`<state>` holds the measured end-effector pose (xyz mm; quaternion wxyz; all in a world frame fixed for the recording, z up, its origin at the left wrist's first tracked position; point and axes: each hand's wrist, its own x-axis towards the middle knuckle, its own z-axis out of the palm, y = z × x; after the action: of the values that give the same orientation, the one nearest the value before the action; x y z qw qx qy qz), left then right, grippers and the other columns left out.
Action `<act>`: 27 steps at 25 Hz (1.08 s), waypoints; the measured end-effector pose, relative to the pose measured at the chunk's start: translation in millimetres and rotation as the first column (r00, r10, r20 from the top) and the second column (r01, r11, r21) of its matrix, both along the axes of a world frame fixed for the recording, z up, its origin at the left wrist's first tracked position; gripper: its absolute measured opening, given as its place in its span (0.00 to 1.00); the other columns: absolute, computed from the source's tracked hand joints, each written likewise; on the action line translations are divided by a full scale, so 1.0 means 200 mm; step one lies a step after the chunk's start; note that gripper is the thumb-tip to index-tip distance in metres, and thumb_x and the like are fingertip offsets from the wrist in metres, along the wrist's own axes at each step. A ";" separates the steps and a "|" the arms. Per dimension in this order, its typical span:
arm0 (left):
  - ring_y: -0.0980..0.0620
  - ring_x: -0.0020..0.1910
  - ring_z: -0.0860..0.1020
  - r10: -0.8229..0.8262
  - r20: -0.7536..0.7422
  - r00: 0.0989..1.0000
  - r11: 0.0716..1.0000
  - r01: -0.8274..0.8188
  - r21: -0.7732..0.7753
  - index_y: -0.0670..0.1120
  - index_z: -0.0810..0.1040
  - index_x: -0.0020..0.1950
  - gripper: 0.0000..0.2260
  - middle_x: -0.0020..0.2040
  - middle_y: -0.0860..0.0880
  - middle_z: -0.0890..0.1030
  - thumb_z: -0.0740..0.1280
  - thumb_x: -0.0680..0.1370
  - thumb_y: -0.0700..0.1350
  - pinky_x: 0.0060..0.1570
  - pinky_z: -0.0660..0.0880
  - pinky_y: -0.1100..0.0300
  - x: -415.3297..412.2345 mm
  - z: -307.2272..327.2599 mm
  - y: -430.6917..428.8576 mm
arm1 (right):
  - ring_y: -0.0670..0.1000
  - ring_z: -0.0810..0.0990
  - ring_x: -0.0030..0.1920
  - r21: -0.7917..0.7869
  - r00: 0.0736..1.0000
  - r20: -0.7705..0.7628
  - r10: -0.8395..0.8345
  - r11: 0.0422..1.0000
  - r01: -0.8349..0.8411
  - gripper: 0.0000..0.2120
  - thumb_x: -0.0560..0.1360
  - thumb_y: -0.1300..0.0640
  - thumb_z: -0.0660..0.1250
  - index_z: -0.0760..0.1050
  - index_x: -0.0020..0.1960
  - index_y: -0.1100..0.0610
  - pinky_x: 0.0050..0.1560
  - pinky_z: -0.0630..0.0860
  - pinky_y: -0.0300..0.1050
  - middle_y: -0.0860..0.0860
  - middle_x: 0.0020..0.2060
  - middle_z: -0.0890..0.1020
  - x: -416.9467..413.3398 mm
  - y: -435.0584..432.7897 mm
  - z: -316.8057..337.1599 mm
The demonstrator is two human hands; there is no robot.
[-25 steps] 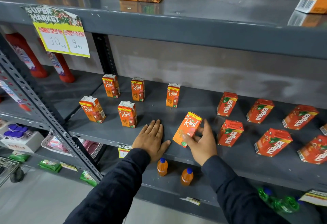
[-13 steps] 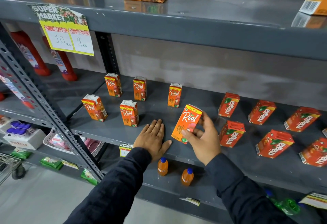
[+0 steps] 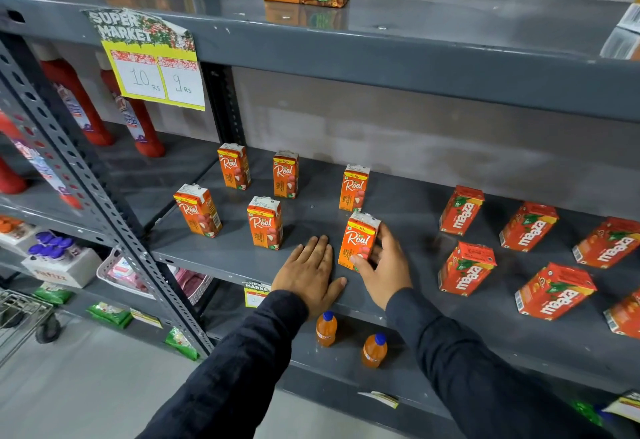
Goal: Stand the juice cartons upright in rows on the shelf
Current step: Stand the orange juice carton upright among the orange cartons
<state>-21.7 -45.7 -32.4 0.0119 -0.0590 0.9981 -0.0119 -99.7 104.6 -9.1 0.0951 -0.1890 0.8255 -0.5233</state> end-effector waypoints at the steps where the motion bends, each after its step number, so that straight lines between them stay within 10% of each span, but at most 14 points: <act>1: 0.47 0.77 0.43 -0.001 -0.004 1.000 1.000 0.001 0.000 0.42 0.44 0.78 0.35 0.79 0.43 0.45 0.41 0.79 0.65 0.70 0.38 0.52 0.00 0.00 0.00 | 0.51 0.76 0.62 0.023 1.000 -0.020 0.005 1.000 -0.004 0.35 0.71 0.58 0.71 0.58 0.73 0.49 0.60 0.76 0.53 0.53 0.66 0.73 -0.01 -0.01 -0.01; 27: 0.44 0.76 0.42 0.058 -0.040 0.998 0.998 -0.057 0.017 0.39 0.43 0.77 0.41 0.78 0.39 0.45 0.38 0.75 0.68 0.70 0.38 0.52 0.00 -0.01 0.02 | 0.48 0.78 0.56 0.057 0.991 -0.063 0.121 0.991 -0.117 0.22 0.71 0.52 0.71 0.69 0.63 0.49 0.56 0.75 0.46 0.50 0.57 0.79 -0.05 -0.09 -0.06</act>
<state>-21.3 -41.6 -34.8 -0.0075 -0.0878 0.9961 -0.0025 -110.6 87.2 -20.3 0.1037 -0.2525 0.8291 -0.4880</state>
